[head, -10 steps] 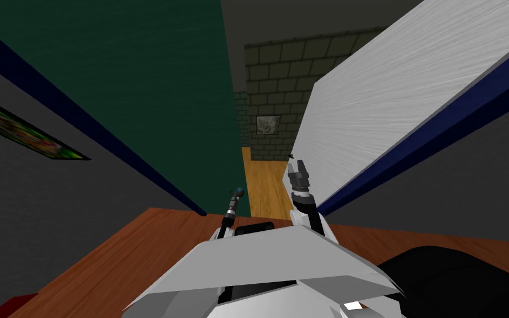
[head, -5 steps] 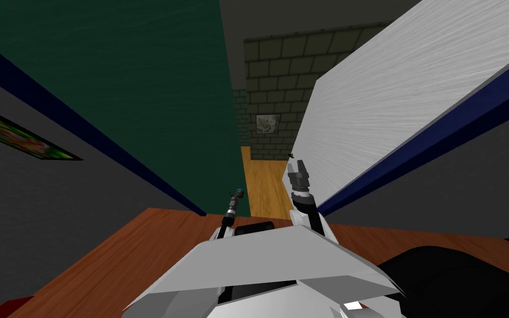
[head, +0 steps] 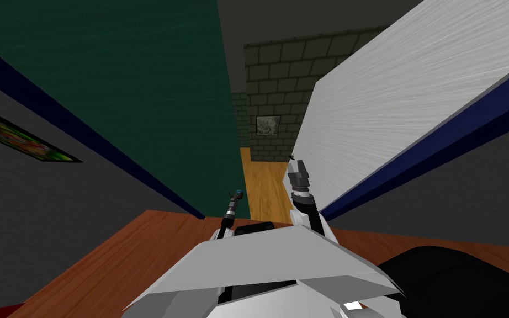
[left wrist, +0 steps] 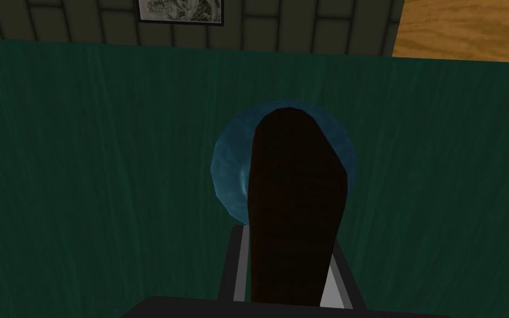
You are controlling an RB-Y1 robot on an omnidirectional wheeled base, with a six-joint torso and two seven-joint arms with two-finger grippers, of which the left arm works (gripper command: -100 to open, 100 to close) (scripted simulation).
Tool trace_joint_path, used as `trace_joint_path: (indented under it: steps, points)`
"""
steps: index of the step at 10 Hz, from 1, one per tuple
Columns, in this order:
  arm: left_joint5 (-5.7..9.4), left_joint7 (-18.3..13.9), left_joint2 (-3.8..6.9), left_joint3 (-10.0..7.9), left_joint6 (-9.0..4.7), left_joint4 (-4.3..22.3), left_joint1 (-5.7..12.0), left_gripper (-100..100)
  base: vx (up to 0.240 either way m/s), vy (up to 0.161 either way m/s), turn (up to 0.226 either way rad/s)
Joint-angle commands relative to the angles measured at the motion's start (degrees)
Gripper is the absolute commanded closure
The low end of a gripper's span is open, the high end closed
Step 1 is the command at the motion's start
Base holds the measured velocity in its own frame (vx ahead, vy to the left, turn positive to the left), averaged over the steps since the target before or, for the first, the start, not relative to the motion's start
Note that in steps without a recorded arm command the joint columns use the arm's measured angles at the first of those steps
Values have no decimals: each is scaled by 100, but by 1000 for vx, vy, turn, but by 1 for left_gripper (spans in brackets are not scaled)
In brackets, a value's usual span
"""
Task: Push the door open
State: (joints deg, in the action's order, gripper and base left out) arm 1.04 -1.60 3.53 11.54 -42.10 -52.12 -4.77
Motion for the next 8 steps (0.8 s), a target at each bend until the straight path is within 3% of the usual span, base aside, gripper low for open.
trace_joint_path:
  steps: [1, 8]
  points:
    - [47, 31, 32, -126, -13, -24, 84, 100, 165, -76, 36]
    - [230, 169, 70, -590, -18, 99, 175, 100, 186, -88, 59]
